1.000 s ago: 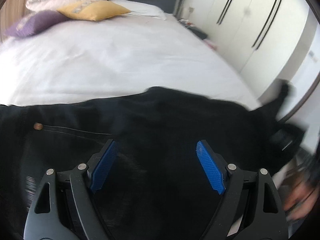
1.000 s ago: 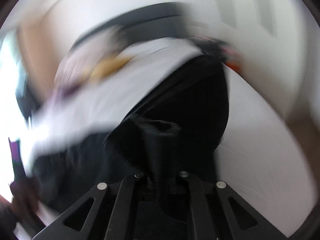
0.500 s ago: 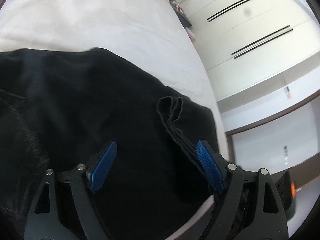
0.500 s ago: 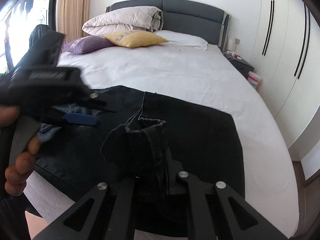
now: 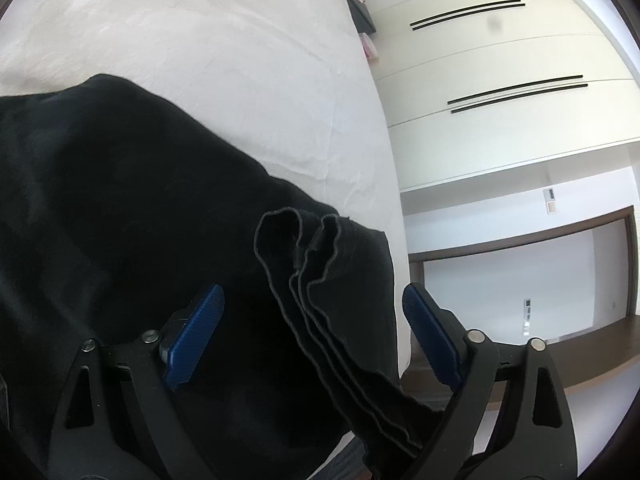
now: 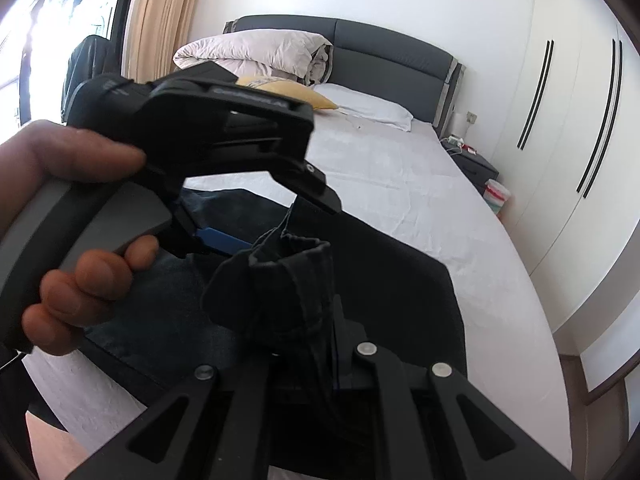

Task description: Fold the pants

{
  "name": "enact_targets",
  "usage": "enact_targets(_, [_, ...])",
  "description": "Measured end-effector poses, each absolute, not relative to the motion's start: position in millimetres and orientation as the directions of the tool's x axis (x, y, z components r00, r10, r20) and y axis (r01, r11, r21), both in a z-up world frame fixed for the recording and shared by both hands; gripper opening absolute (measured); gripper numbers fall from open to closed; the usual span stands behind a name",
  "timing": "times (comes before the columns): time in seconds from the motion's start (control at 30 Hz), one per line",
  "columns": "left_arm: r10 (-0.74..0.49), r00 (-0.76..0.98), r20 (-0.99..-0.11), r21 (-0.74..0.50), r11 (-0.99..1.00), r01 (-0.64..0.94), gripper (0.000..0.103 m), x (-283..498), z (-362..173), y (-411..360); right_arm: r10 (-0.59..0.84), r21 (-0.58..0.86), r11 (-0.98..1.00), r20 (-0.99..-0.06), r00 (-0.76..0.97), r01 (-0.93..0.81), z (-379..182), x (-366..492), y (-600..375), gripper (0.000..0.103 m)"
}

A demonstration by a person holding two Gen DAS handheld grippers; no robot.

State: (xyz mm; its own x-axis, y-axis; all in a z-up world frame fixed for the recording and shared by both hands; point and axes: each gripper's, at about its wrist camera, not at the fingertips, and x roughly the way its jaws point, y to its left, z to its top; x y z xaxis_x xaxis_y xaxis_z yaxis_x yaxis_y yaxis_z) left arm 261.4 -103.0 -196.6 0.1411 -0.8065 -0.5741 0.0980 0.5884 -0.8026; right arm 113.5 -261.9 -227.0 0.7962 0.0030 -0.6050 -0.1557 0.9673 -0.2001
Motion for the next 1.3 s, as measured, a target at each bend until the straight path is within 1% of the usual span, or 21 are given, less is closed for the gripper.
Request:
enact_targets(0.03, [-0.807, 0.139, -0.575, -0.803, 0.588, 0.097, 0.079, 262, -197, -103, 0.000, -0.206, 0.966, -0.603, 0.798, -0.156, -227, 113, -261, 0.005])
enact_targets(0.07, [-0.808, 0.130, -0.575, -0.803, 0.588, 0.099, 0.059, 263, -197, -104, -0.002, -0.211, 0.965, -0.601, 0.799, -0.156, -227, 112, -260, 0.006])
enact_targets(0.1, [-0.805, 0.117, -0.581, -0.799, 0.592, 0.106, 0.047, 264, -197, -105, -0.004, -0.213, 0.965, -0.601, 0.799, -0.155, -227, 112, -259, 0.006])
enact_targets(0.13, [-0.802, 0.109, -0.588, -0.794, 0.597, 0.114, 0.024, 261, -198, -106, -0.005, -0.215, 0.964, -0.601, 0.799, -0.156, -227, 112, -258, 0.006])
enact_targets(0.17, [-0.797, 0.102, -0.596, -0.786, 0.604, 0.130, 0.017, 260, -197, -107, -0.005, -0.219, 0.963, -0.599, 0.801, -0.157, -227, 112, -256, 0.006])
enact_targets(0.2, [-0.793, 0.102, -0.601, -0.779, 0.609, 0.149, 0.015, 256, -195, -105, -0.009, -0.226, 0.961, -0.597, 0.802, -0.158, -226, 112, -254, 0.006])
enact_targets(0.23, [-0.790, 0.104, -0.605, -0.773, 0.613, 0.163, 0.008, 255, -193, -105, -0.007, -0.229, 0.960, -0.597, 0.802, -0.161, -226, 112, -251, 0.006])
enact_targets(0.27, [-0.789, 0.106, -0.605, -0.771, 0.613, 0.172, 0.007, 255, -190, -104, -0.006, -0.233, 0.958, -0.597, 0.803, -0.166, -226, 112, -248, 0.006])
enact_targets(0.37, [-0.784, 0.123, -0.608, -0.758, 0.620, 0.203, 0.006, 254, -182, -95, 0.000, -0.249, 0.951, -0.591, 0.807, -0.182, -223, 113, -236, 0.006])
enact_targets(0.53, [-0.739, 0.153, -0.656, -0.696, 0.671, 0.257, 0.006, 255, -174, -82, 0.038, -0.273, 0.932, -0.582, 0.812, -0.239, -217, 117, -207, 0.006])
enact_targets(0.73, [-0.703, 0.201, -0.682, -0.668, 0.711, 0.219, 0.006, 256, -181, -41, 0.092, -0.298, 0.899, -0.590, 0.802, -0.322, -222, 128, -162, 0.006])
enact_targets(0.87, [-0.664, 0.177, -0.726, -0.641, 0.747, 0.174, 0.006, 261, -213, -30, 0.114, -0.289, 0.882, -0.636, 0.763, -0.372, -241, 142, -143, 0.006])
enact_targets(0.97, [-0.673, 0.172, -0.719, -0.659, 0.739, 0.139, 0.010, 258, -232, -21, 0.124, -0.277, 0.864, -0.691, 0.712, -0.420, -264, 147, -136, 0.006])
enact_targets(1.03, [-0.680, 0.181, -0.711, -0.668, 0.733, 0.129, 0.010, 254, -234, -19, 0.124, -0.270, 0.854, -0.724, 0.678, -0.445, -274, 147, -137, 0.016])
enact_targets(1.07, [-0.670, 0.186, -0.719, -0.657, 0.742, 0.132, 0.011, 251, -231, -17, 0.124, -0.267, 0.853, -0.731, 0.671, -0.448, -274, 145, -139, 0.018])
enact_targets(1.1, [-0.643, 0.202, -0.739, -0.628, 0.765, 0.140, 0.012, 246, -225, -15, 0.138, -0.243, 0.860, -0.736, 0.663, -0.449, -271, 141, -144, 0.026])
enact_targets(1.13, [-0.625, 0.214, -0.751, -0.606, 0.781, 0.153, 0.015, 244, -220, -13, 0.161, -0.205, 0.869, -0.745, 0.647, -0.451, -266, 139, -150, 0.042])
enact_targets(1.17, [-0.594, 0.236, -0.769, -0.567, 0.805, 0.178, 0.017, 240, -212, -15, 0.197, -0.151, 0.879, -0.751, 0.630, -0.453, -260, 133, -160, 0.051])
enact_targets(1.2, [-0.568, 0.260, -0.781, -0.534, 0.823, 0.196, 0.017, 237, -203, -14, 0.244, -0.092, 0.882, -0.749, 0.616, -0.462, -252, 124, -172, 0.063])
enact_targets(1.23, [-0.548, 0.282, -0.788, -0.507, 0.837, 0.208, 0.017, 233, -194, -10, 0.278, -0.056, 0.882, -0.739, 0.613, -0.468, -244, 114, -182, 0.066])
enact_targets(1.3, [-0.499, 0.334, -0.799, -0.444, 0.866, 0.232, 0.017, 224, -175, -3, 0.336, 0.030, 0.890, -0.718, 0.610, -0.454, -226, 98, -212, 0.067])
